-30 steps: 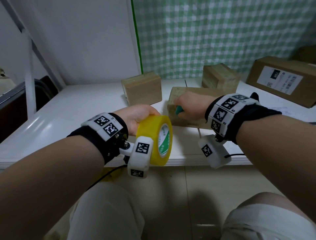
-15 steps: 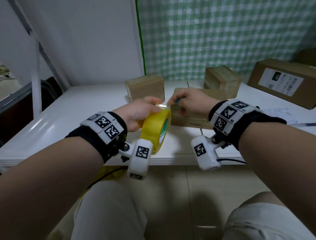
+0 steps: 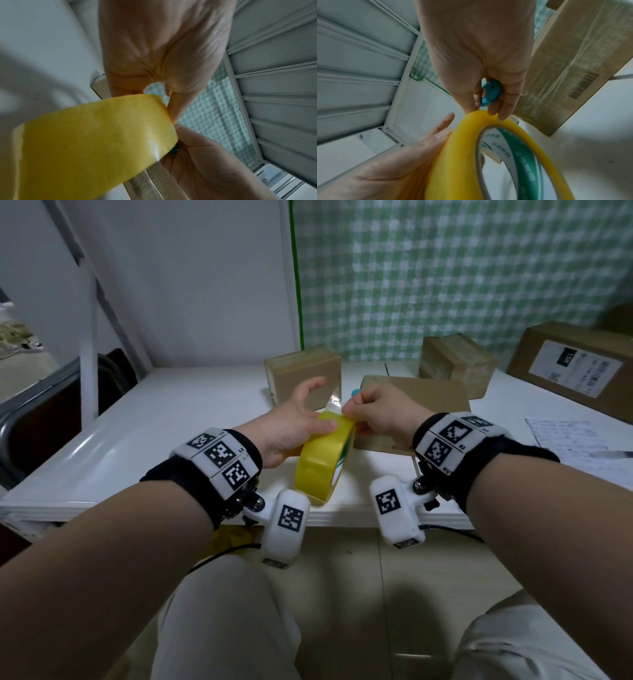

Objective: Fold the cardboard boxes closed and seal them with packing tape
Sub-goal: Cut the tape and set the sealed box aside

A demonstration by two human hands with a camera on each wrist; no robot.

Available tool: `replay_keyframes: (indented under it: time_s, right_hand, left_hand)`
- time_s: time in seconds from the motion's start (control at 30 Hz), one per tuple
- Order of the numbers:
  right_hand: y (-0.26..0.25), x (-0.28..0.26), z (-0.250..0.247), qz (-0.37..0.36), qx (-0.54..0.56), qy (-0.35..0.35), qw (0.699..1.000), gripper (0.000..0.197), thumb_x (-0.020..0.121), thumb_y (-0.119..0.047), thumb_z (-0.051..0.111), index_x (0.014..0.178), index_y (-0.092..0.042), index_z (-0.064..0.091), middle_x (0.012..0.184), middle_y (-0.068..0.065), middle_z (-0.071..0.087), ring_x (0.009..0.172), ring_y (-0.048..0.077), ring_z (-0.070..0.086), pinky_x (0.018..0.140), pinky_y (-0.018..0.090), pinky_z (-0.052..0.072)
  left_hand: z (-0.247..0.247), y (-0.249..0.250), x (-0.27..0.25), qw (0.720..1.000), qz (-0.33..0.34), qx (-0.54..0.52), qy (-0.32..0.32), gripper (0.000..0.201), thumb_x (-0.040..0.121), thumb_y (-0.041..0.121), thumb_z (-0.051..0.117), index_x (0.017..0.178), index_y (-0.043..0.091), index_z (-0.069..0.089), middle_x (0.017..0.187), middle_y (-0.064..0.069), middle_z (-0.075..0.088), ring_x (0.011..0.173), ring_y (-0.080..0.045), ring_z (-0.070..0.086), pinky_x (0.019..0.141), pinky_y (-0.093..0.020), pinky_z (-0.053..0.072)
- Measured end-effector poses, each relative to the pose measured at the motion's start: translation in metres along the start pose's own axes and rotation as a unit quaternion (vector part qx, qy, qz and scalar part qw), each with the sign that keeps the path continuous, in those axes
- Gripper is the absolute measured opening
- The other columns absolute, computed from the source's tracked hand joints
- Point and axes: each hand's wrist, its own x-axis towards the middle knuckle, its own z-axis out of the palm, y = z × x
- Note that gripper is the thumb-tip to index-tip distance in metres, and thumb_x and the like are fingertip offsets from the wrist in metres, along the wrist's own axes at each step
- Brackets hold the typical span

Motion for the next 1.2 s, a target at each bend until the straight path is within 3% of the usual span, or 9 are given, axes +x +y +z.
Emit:
replay_keyframes:
  time_s: [0.1,0.3,0.5,0.67,0.8,0.93,1.03,1.13,1.2]
  right_hand:
    - [-0.001,-0.002,0.003,-0.002,0.016,0.002,1.000,0.017,0.091,-0.009,0.060,0.074,-0.011,0.058,0.074,0.007,0.058,0.067,0.017,0.056,0.075,0.033,0.053]
    - [-0.002,-0.007,0.005,-0.034,0.013,-0.004,0.999,0.021,0.091,-0.006,0.060,0.071,-0.012,0.055,0.072,0.005,0.056,0.065,0.014,0.055,0.068,0.027,0.051]
    - [-0.005,-0.013,0.009,-0.055,0.003,0.013,0.998,0.016,0.086,-0.016,0.067,0.077,-0.007,0.058,0.074,0.007,0.056,0.065,0.014,0.054,0.067,0.025,0.052]
    - [-0.003,-0.014,0.009,-0.057,0.012,0.046,0.997,0.021,0.080,-0.017,0.075,0.080,-0.001,0.061,0.076,0.009,0.059,0.066,0.017,0.059,0.067,0.028,0.056]
    - [-0.004,-0.013,0.006,-0.059,-0.053,0.071,0.994,0.016,0.080,-0.019,0.076,0.076,-0.009,0.063,0.074,0.003,0.061,0.071,0.020,0.064,0.073,0.034,0.059]
    - [-0.001,-0.010,-0.008,-0.056,-0.109,0.131,0.984,0.012,0.077,-0.014,0.076,0.080,-0.018,0.066,0.077,-0.008,0.054,0.073,0.020,0.060,0.080,0.039,0.056]
    - [0.005,-0.011,-0.019,-0.031,-0.083,0.130,0.988,0.020,0.083,-0.008,0.066,0.069,-0.022,0.064,0.069,-0.006,0.056,0.063,0.019,0.056,0.078,0.045,0.058]
    - [0.007,-0.018,-0.018,0.014,-0.071,0.069,0.995,0.022,0.090,-0.004,0.053,0.080,-0.017,0.067,0.067,-0.003,0.054,0.058,0.018,0.052,0.063,0.036,0.056]
    - [0.010,-0.022,-0.014,0.035,-0.112,0.024,0.993,0.027,0.091,0.000,0.047,0.092,-0.017,0.067,0.073,-0.005,0.052,0.061,0.014,0.050,0.056,0.027,0.049]
  left_hand:
    - [-0.002,0.001,-0.003,1.000,0.007,0.005,-0.003,0.048,0.090,0.001,0.057,0.117,0.037,0.041,0.097,-0.008,0.062,0.072,-0.022,0.061,0.058,-0.029,0.052]
    - [-0.005,0.002,-0.003,0.999,-0.027,0.029,-0.015,0.043,0.091,0.007,0.057,0.127,0.028,0.047,0.108,-0.005,0.061,0.090,-0.022,0.062,0.080,-0.037,0.053]
    - [-0.008,0.001,-0.004,0.999,-0.041,0.019,-0.027,0.031,0.091,0.005,0.057,0.117,0.021,0.053,0.104,-0.008,0.063,0.086,-0.019,0.064,0.073,-0.032,0.054]
    - [-0.008,0.002,-0.006,0.998,-0.054,0.008,-0.038,0.038,0.091,0.004,0.057,0.123,0.021,0.050,0.102,-0.006,0.064,0.083,-0.018,0.065,0.066,-0.026,0.058]
    - [-0.003,0.007,-0.004,0.998,-0.055,0.031,-0.024,0.051,0.089,0.003,0.060,0.126,0.033,0.043,0.098,-0.005,0.063,0.076,-0.017,0.064,0.064,-0.028,0.056]
    - [-0.005,0.010,-0.001,0.997,-0.044,0.064,0.019,0.063,0.083,0.001,0.066,0.133,0.029,0.041,0.104,-0.008,0.061,0.071,-0.019,0.061,0.059,-0.029,0.052]
    - [-0.010,0.007,0.006,0.992,-0.035,0.090,0.076,0.071,0.077,-0.003,0.071,0.134,0.025,0.039,0.113,-0.014,0.055,0.085,-0.026,0.059,0.061,-0.031,0.048]
    - [-0.012,-0.001,0.016,0.977,-0.028,0.165,0.132,0.080,0.068,-0.001,0.078,0.133,0.025,0.040,0.130,-0.007,0.051,0.115,-0.027,0.054,0.086,-0.041,0.052]
    - [-0.012,-0.007,0.021,0.956,-0.028,0.247,0.155,0.078,0.066,0.004,0.080,0.131,0.024,0.041,0.133,-0.006,0.050,0.120,-0.024,0.050,0.093,-0.040,0.048]
